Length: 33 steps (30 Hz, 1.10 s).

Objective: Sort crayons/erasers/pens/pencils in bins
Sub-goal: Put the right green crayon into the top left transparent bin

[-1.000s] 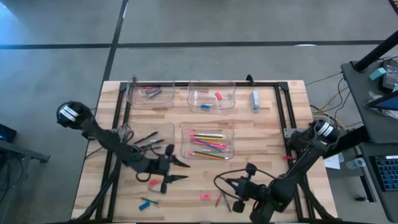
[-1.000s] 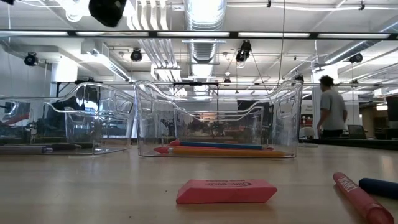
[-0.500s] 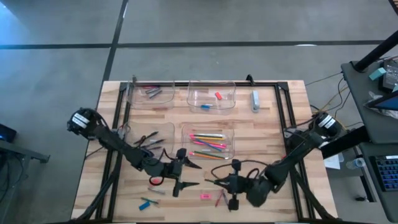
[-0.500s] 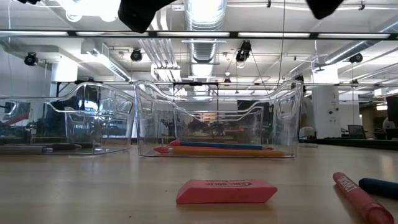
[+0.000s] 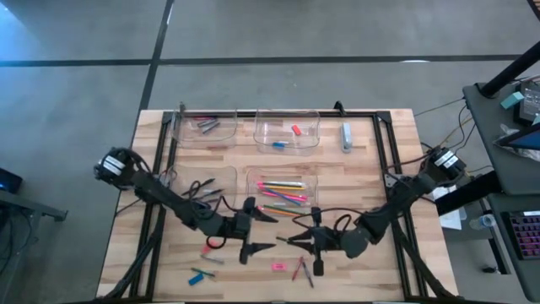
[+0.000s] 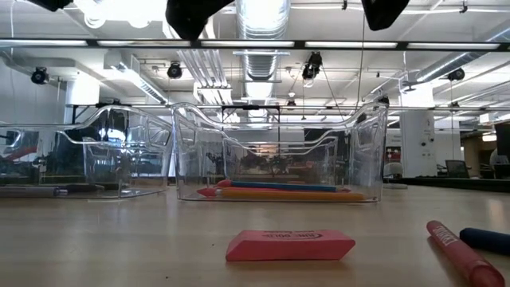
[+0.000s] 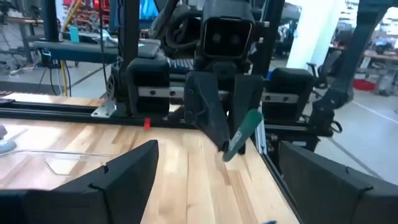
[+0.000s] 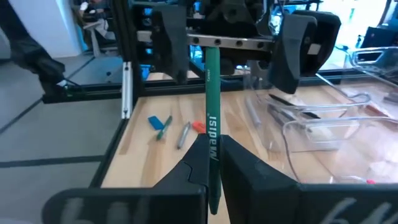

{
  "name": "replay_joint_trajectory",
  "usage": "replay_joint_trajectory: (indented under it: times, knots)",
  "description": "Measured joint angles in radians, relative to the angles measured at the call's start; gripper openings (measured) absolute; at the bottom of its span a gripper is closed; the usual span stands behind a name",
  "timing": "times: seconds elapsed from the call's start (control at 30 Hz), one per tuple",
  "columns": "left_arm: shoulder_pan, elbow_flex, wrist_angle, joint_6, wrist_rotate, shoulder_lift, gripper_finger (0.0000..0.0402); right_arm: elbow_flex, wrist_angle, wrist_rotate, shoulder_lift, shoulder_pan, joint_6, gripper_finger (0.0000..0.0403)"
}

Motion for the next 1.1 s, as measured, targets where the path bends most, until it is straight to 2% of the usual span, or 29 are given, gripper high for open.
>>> replay_joint_trajectory:
  times: [0.3, 1.1]
  knots:
    - [0.012, 0.001, 0.103, 0.001, -0.008, 0.047, 0.0315, -0.001, 0.001, -0.004, 0.000, -0.017, -0.025, 0.0013]
    - [0.016, 0.036, 0.103, -0.026, -0.008, 0.088, 0.0315, -0.001, 0.048, 0.010, -0.006, -0.029, -0.010, 0.0013]
